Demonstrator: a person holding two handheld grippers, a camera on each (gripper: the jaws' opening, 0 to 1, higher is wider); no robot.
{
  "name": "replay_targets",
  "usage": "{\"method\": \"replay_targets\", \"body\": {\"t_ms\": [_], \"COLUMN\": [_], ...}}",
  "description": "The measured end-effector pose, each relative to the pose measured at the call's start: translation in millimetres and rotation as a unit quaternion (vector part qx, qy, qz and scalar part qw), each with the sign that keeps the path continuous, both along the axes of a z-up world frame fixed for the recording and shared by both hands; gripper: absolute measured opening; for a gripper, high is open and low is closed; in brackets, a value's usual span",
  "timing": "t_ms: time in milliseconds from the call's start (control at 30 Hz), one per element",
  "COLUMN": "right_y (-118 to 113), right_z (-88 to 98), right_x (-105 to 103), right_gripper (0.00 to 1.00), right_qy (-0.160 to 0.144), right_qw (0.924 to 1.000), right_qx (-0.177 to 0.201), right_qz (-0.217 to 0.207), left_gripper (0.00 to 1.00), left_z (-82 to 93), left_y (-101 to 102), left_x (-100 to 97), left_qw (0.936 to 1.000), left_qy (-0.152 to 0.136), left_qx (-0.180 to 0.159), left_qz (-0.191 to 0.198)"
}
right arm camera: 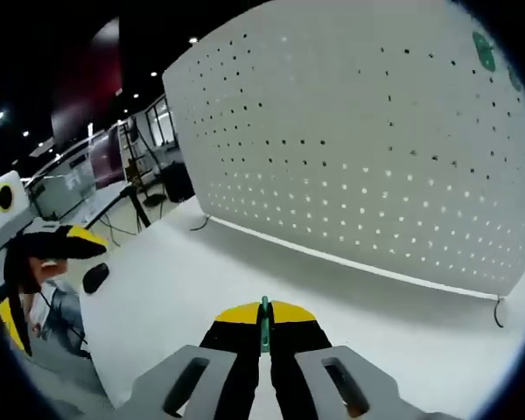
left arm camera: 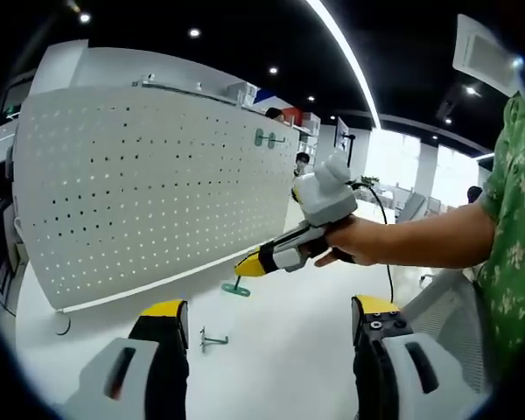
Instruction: Insert the hook assembly into the mounting plate slot until the hook locks in place.
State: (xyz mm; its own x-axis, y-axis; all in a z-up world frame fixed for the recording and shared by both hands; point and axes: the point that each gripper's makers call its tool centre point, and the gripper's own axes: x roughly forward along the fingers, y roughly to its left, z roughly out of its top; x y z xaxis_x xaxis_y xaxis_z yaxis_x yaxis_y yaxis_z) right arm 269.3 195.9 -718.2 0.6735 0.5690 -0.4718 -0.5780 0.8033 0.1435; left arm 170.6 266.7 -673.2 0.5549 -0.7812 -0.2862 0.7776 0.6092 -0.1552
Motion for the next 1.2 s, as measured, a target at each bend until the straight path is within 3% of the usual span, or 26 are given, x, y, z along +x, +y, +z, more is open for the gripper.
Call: {"method": "replay_targets", "body": {"t_ms": [233,467,633,867,1067,1200], "right_y": [3.9,15.4,20.9,26.5,25.2,23.5], "right_z": [58.2,104.7,128.8,144.2,148.3,151.0], "right_x": [-14.4,-35.1,-50.6,-64.3,-72.5,-76.0], "right_gripper": [0.01,0.01,0.01,0.01,0.01,0.01], "right_qy": [-0.051,-0.082,-0.095,-0.108,-0.1,-0.094], "right_qw": [0.998,0.9932,0.99,0.9882,0.9876,0.9864], "right_qx": [0.036,0.081,0.101,0.102,0.114,0.13], "right_qz": [0.004,0.018,0.028,0.038,0.039,0.036], "left_gripper": [0.77,0.76,0.73,0.71,0.63,0.58], "left_z": [19.7,37.8,49.6,58.2,69.7,72.8], "left_y": [-10.2,-20.5,-23.8,-35.0,-40.6,-43.7], "left_x": [8.8,18.5,23.8,22.9,21.4,21.1], "left_qw": [0.9994,0.9971,0.9882,0.9812,0.9685,0.9552], "left_qy": [-0.034,-0.073,-0.135,-0.167,-0.215,-0.25], "left_qx": [0.007,0.019,0.071,0.094,0.12,0.151], "left_qz": [-0.001,-0.005,-0.007,-0.023,-0.039,-0.049]}}
